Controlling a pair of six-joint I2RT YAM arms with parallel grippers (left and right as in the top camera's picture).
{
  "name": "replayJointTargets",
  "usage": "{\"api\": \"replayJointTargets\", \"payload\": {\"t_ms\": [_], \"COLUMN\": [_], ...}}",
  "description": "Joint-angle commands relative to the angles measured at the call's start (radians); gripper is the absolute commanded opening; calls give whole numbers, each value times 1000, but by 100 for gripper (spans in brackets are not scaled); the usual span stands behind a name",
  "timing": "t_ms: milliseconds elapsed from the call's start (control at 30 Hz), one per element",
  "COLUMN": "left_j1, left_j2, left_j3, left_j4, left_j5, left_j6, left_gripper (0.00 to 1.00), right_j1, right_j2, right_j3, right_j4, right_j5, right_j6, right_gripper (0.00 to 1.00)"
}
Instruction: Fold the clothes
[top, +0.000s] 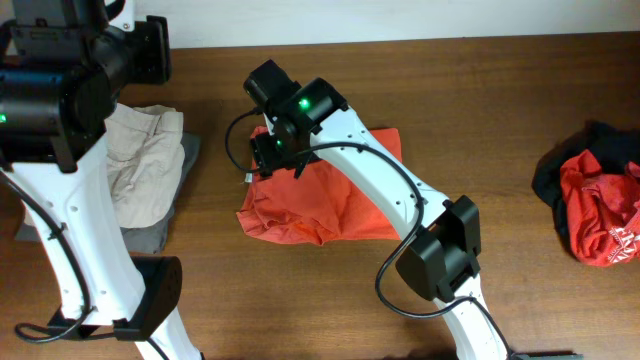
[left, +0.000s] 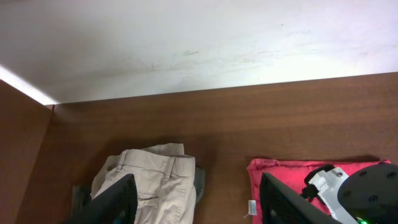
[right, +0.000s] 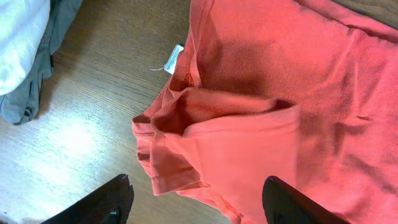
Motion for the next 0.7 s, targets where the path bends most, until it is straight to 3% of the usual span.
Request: {"api": "replayJointTargets", "payload": {"t_ms": [0,167,267,400,667], "left_j1": [4,4,4,4,3], "left_j2": [-3,-3,-3,-3,-3], "left_j3": [8,8,8,8,8], "left_j4": [2,2,-1,-2,-2], "left_j5": [15,15,15,15,15], "left_j6": [-14,-14,-14,-14,-14], "left_gripper": [63,63,63,63,63], "right_j1": [-7,-73,-148,-229,-274], "right_j2": [-54,-80,-59,-23,2], "right_j3": [19,19,-10,-98,-404], "right_j4": [-9,-57,-82,-64,123], "right_j5": [-2,6,-8,-60,-272], "right_j6": [-55,-56,-41,-42,-114], "right_gripper": [71,68,29,5,4]}}
